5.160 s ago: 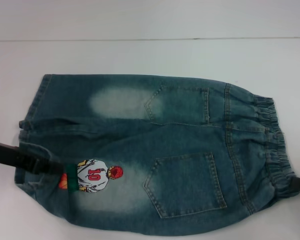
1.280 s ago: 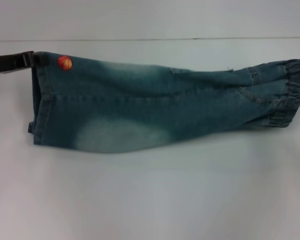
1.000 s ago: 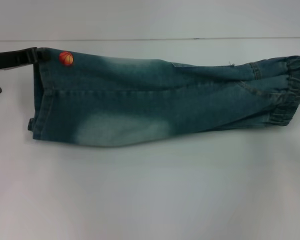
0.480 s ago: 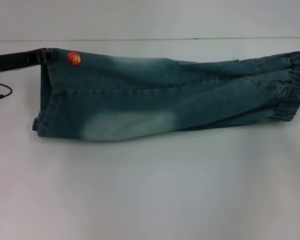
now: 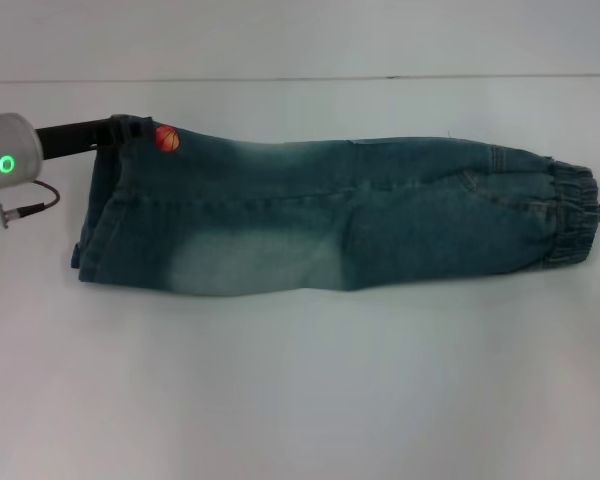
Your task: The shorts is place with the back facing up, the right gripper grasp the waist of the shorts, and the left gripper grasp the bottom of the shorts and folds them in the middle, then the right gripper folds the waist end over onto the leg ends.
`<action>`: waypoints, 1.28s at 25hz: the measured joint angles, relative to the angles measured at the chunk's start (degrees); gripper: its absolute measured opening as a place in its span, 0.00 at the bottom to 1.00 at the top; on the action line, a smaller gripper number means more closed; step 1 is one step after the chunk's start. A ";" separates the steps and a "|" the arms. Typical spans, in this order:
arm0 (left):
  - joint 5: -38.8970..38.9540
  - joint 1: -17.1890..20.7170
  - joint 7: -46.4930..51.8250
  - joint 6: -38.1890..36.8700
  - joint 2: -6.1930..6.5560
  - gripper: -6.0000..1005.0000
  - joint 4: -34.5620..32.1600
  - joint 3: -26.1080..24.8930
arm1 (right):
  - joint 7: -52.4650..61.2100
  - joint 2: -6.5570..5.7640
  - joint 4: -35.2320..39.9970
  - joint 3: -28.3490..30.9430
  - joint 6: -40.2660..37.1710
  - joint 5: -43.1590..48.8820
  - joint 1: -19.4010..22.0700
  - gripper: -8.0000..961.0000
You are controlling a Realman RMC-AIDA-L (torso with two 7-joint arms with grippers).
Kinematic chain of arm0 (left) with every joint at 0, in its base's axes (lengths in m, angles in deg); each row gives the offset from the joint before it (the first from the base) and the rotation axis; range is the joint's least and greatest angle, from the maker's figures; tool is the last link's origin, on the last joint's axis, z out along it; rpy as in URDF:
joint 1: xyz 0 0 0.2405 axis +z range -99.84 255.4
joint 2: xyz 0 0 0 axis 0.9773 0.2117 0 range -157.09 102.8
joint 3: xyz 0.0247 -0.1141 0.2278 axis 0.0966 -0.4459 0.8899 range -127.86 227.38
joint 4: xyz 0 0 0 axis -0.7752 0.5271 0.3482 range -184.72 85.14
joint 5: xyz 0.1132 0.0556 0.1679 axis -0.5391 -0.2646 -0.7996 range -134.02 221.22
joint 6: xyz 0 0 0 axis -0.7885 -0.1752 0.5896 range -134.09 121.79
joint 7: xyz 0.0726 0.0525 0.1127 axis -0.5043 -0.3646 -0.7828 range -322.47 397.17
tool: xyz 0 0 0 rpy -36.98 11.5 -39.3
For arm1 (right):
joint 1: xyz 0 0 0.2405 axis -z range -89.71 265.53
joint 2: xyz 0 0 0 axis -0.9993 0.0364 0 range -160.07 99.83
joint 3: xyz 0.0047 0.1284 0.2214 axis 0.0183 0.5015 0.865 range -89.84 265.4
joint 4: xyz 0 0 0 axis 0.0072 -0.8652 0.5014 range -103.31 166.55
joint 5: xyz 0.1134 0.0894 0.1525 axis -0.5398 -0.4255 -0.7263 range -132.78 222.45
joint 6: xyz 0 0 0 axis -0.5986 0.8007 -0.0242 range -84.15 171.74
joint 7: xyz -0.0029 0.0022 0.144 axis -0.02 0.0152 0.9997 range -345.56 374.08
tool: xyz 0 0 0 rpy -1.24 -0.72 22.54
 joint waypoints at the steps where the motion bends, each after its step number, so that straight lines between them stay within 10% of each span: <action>1: 0.15 -0.01 0.09 1.46 -0.35 0.17 -0.05 1.08 | 0.00 0.06 -0.01 -0.22 0.24 -0.01 -0.02 0.22; 14: 2.94 0.21 -0.09 6.54 -0.86 0.61 -0.47 3.04 | -0.38 0.29 0.10 0.24 0.69 -0.42 0.45 0.78; 17: 2.99 0.51 0.12 7.34 -0.94 0.83 -0.47 4.67 | -0.39 0.28 0.10 0.24 0.67 -0.44 0.47 0.78; 32: 2.58 2.62 3.08 6.41 0.56 0.91 -0.41 8.65 | -0.40 0.62 0.09 0.50 0.62 -0.63 0.58 0.77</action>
